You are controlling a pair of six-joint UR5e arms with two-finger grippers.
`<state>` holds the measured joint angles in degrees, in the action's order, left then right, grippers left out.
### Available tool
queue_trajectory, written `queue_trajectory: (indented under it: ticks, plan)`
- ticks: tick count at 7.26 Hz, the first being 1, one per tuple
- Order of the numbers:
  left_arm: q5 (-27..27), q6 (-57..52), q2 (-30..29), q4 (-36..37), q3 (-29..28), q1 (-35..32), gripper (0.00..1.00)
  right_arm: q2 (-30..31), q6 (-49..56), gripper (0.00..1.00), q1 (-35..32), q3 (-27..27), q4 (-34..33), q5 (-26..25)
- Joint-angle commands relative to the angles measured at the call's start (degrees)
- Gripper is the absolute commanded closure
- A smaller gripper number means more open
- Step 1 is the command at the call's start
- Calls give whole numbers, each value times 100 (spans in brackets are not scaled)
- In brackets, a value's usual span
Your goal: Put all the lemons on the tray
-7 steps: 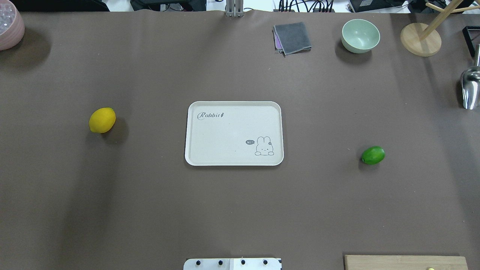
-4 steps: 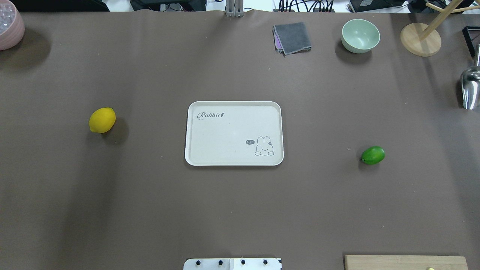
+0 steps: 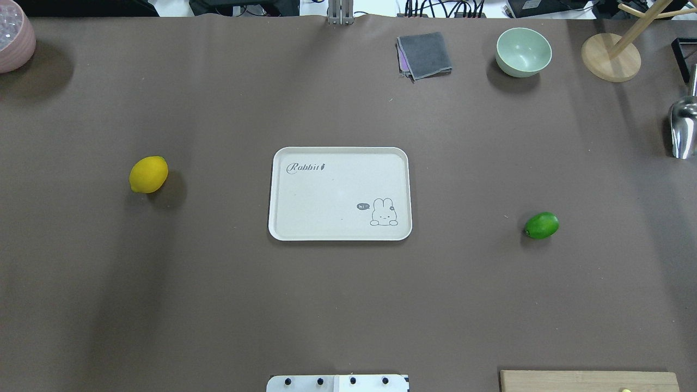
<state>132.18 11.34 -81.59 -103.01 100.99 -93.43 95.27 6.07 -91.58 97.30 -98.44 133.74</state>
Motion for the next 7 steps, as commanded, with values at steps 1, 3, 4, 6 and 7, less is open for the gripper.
queue_trajectory:
  ticks: [1, 3, 4, 6, 7]
  plan:
    - [1, 0, -6, 0, 0, 9, 2, 0, 0, 0, 0, 0, 0, -5]
    - [1, 0, -24, 0, 0, 17, 2, 26, 0, 0, 0, 0, 0, -6]
    - [1, 0, -33, 0, 0, 44, 2, 26, 0, 0, 0, 0, 0, -6]
    - [1, 0, -24, 0, -9, 44, 2, 18, 0, 0, 0, 0, 0, -6]
    - [-8, 0, -33, 0, -9, 53, 2, 26, 0, 0, 0, 0, 0, -6]
